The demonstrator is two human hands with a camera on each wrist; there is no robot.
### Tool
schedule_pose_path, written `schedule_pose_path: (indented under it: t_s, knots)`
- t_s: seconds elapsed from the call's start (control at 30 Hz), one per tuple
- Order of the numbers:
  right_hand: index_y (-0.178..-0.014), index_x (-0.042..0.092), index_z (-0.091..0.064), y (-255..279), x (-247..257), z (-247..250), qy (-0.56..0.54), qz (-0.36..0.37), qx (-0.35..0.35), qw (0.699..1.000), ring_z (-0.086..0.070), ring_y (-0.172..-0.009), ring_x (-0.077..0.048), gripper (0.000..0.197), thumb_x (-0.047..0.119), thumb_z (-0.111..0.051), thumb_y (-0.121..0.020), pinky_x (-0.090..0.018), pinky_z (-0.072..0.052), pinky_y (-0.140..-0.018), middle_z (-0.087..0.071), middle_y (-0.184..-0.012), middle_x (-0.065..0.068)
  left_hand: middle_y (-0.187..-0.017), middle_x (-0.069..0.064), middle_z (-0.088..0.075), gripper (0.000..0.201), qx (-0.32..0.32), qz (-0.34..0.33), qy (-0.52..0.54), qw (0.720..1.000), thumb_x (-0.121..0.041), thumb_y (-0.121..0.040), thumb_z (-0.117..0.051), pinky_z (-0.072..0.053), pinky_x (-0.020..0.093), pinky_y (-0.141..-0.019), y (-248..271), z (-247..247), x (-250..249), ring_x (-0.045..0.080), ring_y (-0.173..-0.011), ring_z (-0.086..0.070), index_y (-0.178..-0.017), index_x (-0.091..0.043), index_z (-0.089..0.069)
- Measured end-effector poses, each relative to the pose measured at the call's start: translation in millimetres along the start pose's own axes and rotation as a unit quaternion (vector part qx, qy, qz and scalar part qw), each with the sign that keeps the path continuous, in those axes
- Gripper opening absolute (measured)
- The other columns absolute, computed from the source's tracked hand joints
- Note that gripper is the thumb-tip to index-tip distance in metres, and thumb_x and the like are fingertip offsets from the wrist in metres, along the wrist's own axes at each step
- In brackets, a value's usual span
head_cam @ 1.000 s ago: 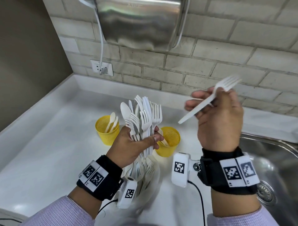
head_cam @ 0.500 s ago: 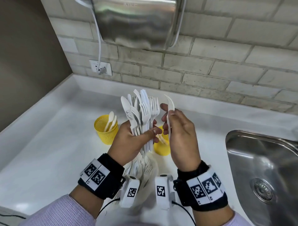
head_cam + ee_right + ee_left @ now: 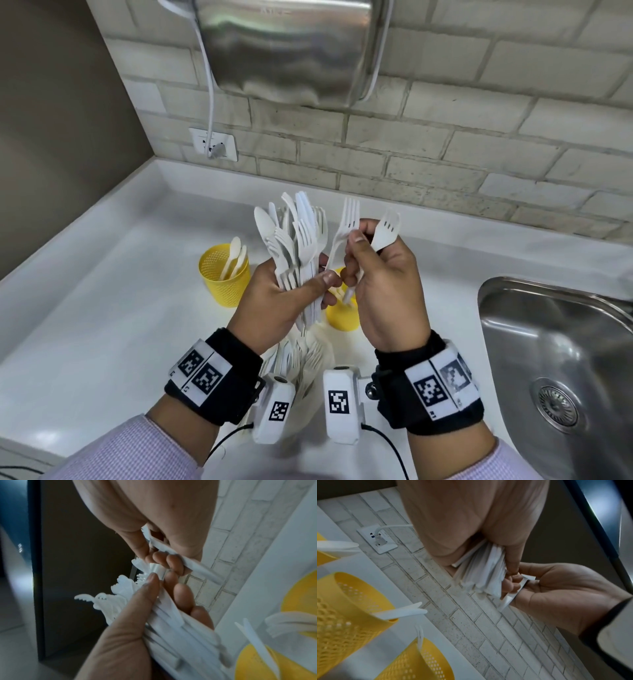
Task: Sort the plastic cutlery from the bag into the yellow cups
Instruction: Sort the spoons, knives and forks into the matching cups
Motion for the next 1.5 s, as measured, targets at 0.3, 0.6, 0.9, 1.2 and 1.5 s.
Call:
schedule_pose_path:
  t_s: [0.3,0.6,0.9,1.2,1.5]
  knots:
    - [-0.082,0.012,-0.055,-0.4,-14.1,-8.1,-0.096,-0.114,0.009,0.989,-0.047,-0.051,-0.024,0.024,0.027,-0.054,-0.101,-0.033,-0.028,-0.054,-0.041,-0.065,-0.007,-0.093,0.016,-0.077,0.011,0.014,-0.009,0.016,1.0,0.0,-0.09,-0.07,-0.056,0.046,-0.073,-1.1,-4.3,0.4,0.029,-0.072,-0.068,-0.101,-0.002,-0.071]
    - [-0.098,0.008,-0.068,-4.1,-5.3,-8.9,-0.031,-0.075,-0.036,0.996,-0.055,-0.06,-0.027,0.027,0.023,-0.048,-0.107,-0.032,-0.042,-0.052,-0.058,-0.066,-0.005,-0.092,0.019,-0.075,0.014,0.016,-0.016,0.011,1.0,-0.013,-0.084,-0.077,-0.058,0.058,-0.079,0.3,-2.2,1.4,0.034,-0.078,-0.069,-0.098,-0.01,-0.077]
    - [-0.102,0.009,-0.053,-18.8,50.7,23.1,-0.079,0.082,-0.115,0.987,-0.047,-0.045,-0.023,0.02,0.021,-0.038,-0.11,-0.028,-0.041,-0.048,-0.048,-0.062,-0.008,-0.078,0.011,-0.067,0.011,0.05,-0.001,0.055,0.997,-0.006,-0.088,-0.075,-0.054,0.037,-0.066,1.7,0.1,1.1,0.032,-0.064,-0.064,-0.096,-0.008,-0.069]
    - [-0.091,0.008,-0.063,-11.7,33.9,-1.6,0.159,0.047,0.058,0.984,-0.044,-0.049,-0.007,0.007,0.012,-0.067,-0.095,-0.024,-0.034,-0.054,-0.05,-0.055,0.012,-0.078,0.013,-0.066,0.012,0.082,0.003,0.07,0.994,-0.005,-0.089,-0.071,-0.054,0.042,-0.07,-1.4,-4.5,1.8,0.034,-0.066,-0.063,-0.101,-0.007,-0.069]
    - [-0.088,-0.003,-0.067,-3.8,36.8,-13.8,0.226,0.061,0.066,0.97,-0.062,-0.05,-0.019,0.009,0.003,-0.072,-0.092,-0.028,-0.051,-0.047,-0.057,-0.073,-0.04,-0.08,0.015,-0.07,0.03,0.078,-0.011,0.057,0.995,-0.005,-0.089,-0.072,-0.056,0.039,-0.067,0.1,-5.2,-3.2,0.033,-0.064,-0.065,-0.115,0.007,-0.063]
Point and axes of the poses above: each hand's wrist, its own y-axis away from the middle knuckle, its own z-axis out of the back of the hand, x = y × z, the point moved 8 cm from there along -y, towards the middle knuckle
